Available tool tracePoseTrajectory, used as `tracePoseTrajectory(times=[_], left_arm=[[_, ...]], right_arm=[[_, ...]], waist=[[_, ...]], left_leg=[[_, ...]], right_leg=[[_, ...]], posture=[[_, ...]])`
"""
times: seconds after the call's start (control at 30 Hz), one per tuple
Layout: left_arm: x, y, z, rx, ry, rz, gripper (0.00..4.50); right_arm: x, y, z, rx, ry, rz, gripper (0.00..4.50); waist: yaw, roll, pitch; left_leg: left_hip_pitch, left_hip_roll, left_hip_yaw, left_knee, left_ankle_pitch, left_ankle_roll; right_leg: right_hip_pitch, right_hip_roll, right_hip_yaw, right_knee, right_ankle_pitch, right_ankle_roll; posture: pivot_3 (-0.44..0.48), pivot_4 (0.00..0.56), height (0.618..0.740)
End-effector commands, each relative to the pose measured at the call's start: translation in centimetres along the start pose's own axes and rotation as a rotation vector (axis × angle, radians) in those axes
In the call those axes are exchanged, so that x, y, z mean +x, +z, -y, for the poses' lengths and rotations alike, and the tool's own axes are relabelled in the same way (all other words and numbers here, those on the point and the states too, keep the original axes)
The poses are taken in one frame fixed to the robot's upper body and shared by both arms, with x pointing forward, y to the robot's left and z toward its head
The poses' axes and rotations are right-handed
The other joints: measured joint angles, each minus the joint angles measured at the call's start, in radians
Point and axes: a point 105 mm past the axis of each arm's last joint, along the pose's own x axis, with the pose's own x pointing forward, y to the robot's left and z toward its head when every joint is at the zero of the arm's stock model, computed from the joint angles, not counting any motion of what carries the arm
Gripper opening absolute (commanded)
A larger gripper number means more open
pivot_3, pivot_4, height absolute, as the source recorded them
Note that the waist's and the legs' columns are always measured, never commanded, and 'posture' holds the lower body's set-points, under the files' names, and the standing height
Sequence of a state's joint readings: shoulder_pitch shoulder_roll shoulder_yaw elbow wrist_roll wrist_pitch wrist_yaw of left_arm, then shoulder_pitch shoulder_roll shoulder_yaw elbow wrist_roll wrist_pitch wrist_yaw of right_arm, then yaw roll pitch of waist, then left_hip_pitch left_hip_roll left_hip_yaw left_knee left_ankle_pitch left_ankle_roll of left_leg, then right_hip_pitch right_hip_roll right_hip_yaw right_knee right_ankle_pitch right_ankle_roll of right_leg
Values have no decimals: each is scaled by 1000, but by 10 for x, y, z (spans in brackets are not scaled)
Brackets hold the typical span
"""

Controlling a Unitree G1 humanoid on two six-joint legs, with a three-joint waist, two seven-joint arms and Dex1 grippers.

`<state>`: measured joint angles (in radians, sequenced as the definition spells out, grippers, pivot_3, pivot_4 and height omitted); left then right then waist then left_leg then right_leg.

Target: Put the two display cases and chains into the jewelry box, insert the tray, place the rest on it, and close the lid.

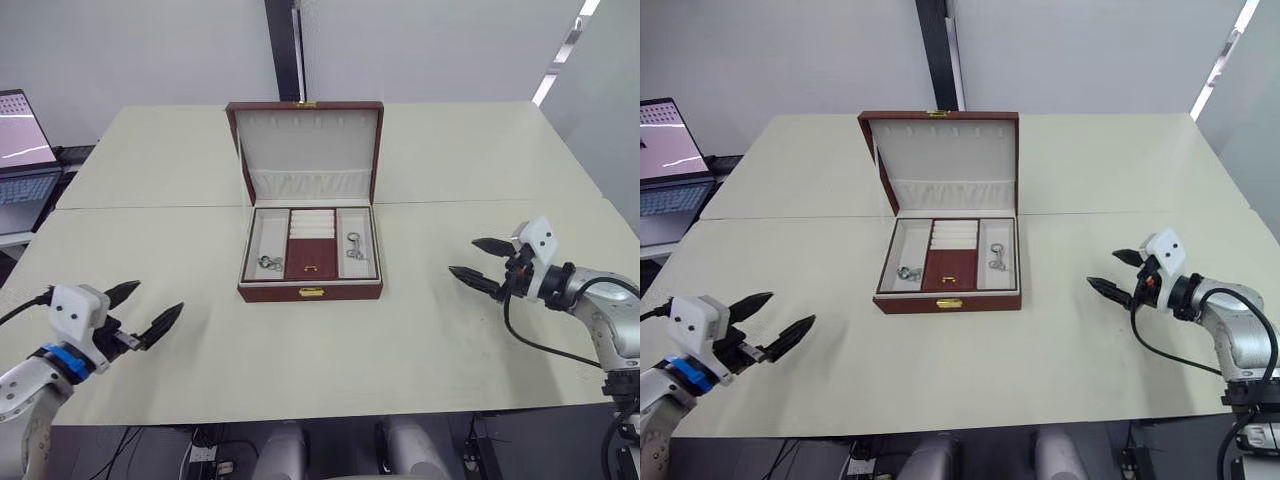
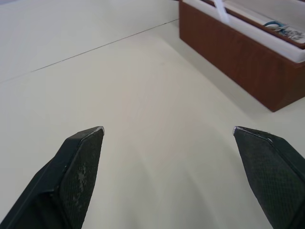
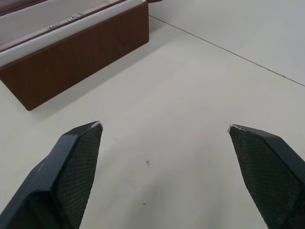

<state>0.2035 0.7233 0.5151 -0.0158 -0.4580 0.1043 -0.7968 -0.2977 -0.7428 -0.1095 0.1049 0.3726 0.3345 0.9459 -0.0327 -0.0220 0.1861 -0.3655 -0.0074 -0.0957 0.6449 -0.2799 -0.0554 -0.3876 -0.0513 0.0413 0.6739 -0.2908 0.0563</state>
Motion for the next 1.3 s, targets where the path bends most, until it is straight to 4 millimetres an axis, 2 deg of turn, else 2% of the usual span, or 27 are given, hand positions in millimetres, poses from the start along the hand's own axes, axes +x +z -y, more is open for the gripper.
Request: tracePoseTrajectory(times=[0.03,0.27,0.47,0.57,0.77,0.87,1.0,1.07,1.2,1.3], left_arm=[[-3,14,-20,38,59,31,4500],[1,19,-32,41,70,29,4500],[14,24,-26,40,26,44,4500],[33,25,-11,24,-37,53,3882],[68,29,13,-4,-103,73,2027],[82,27,30,-17,-154,73,1087],[95,24,41,-28,-181,69,17],[101,23,43,-30,-183,65,0],[110,24,48,-34,-205,69,0],[113,24,65,-45,-284,65,0]], right_arm=[[-4,13,5,-49,-21,44,4480],[5,17,-3,-49,-10,78,4480],[11,18,-5,-49,-17,96,4480],[27,22,-7,-49,-35,120,3842],[63,29,-24,-62,10,130,1970],[79,33,-28,-70,4,133,1233],[94,37,-36,-71,24,145,401],[103,39,-45,-82,53,151,15],[117,46,-57,-93,89,161,15],[125,44,-73,-116,154,137,15]], waist=[[0,0,0],[-1,0,0],[0,0,0],[0,0,0],[-2,0,0],[-2,0,0],[-1,0,0],[-1,0,0],[-3,0,0],[-7,0,0]], left_leg=[[0,0,0,0,0,0],[0,0,0,0,0,0],[0,0,-1,0,0,0],[0,0,0,0,0,0],[0,0,0,0,0,0],[0,0,0,0,0,0],[0,0,-1,0,0,0],[0,0,-1,0,0,0],[0,0,-1,1,0,0],[0,-1,-1,0,0,0]], right_leg=[[0,0,0,0,0,0],[0,0,0,0,0,0],[0,0,0,0,0,0],[0,0,0,1,0,0],[-1,0,0,1,0,0],[-1,0,0,2,0,0],[-1,0,0,2,0,0],[-1,0,0,2,0,0],[-1,0,0,3,0,0],[-2,0,0,3,0,0]], posture=[[0,150,740],[0,150,740],[0,150,740],[0,150,740],[0,150,740],[0,150,740],[0,150,740],[0,150,740],[0,150,740],[0,150,740]])
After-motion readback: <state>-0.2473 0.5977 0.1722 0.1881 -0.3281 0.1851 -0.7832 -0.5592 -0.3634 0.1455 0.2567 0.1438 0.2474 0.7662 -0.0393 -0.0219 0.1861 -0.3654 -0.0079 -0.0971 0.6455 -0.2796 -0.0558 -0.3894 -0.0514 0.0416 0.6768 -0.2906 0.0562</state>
